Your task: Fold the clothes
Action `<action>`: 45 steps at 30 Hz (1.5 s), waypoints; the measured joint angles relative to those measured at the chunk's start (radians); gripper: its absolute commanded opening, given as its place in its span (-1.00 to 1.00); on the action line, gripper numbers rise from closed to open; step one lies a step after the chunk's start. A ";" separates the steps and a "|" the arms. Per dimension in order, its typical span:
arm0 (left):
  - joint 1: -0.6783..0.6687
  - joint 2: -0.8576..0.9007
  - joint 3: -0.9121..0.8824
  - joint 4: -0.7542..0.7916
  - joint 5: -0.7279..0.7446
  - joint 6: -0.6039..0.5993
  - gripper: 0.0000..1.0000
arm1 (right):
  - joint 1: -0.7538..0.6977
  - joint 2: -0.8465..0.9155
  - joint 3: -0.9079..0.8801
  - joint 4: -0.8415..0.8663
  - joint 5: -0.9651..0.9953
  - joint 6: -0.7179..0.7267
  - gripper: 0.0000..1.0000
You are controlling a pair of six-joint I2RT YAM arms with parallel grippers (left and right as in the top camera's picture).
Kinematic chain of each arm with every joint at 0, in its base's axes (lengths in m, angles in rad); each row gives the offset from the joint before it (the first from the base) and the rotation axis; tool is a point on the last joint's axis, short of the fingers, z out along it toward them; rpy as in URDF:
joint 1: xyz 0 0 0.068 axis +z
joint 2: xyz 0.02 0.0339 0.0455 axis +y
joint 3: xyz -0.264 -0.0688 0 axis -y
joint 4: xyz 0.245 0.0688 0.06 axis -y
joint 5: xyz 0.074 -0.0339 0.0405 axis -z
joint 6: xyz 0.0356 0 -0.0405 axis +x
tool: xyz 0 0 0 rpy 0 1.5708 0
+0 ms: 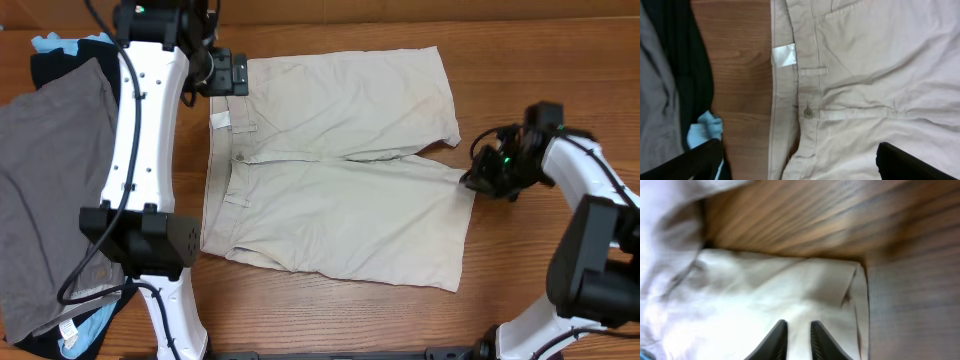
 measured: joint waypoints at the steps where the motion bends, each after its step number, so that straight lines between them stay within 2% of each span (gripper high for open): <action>1: 0.000 0.000 0.037 -0.025 -0.004 0.000 1.00 | 0.000 -0.017 0.038 -0.045 0.003 -0.008 -0.28; 5: 0.000 -0.005 0.178 -0.125 -0.023 0.000 1.00 | 0.000 -0.146 0.149 -0.216 0.010 -0.029 0.40; 7: 0.000 -0.026 0.204 -0.128 -0.022 0.000 1.00 | 0.003 -0.248 0.196 -0.283 0.016 -0.042 0.59; 13: 0.000 -0.087 0.213 -0.132 -0.005 0.000 1.00 | 0.017 -0.535 0.246 -0.449 0.025 -0.041 0.69; 19: 0.000 -0.190 0.155 -0.129 0.004 -0.013 1.00 | 0.017 -0.676 0.245 -0.615 0.077 0.010 0.71; 24: 0.000 -0.372 -0.074 -0.130 -0.002 -0.094 0.99 | 0.017 -0.798 0.245 -0.710 0.119 0.091 0.75; 26: 0.000 -0.434 -0.181 -0.131 -0.005 -0.138 1.00 | 0.017 -0.843 0.244 -0.745 0.140 0.130 0.81; 28: 0.000 -0.489 -0.311 -0.134 -0.007 -0.192 1.00 | 0.017 -0.878 0.235 -0.773 0.164 0.169 1.00; 34: 0.000 -0.537 -0.681 -0.090 -0.007 -0.436 1.00 | 0.017 -0.907 0.129 -0.767 0.198 0.286 1.00; 39: 0.000 -0.536 -0.994 0.064 -0.006 -0.664 0.98 | 0.017 -0.898 -0.050 -0.667 0.189 0.338 1.00; 45: 0.000 -0.535 -1.284 0.312 0.015 -0.785 0.95 | 0.017 -0.892 -0.263 -0.535 0.151 0.356 1.00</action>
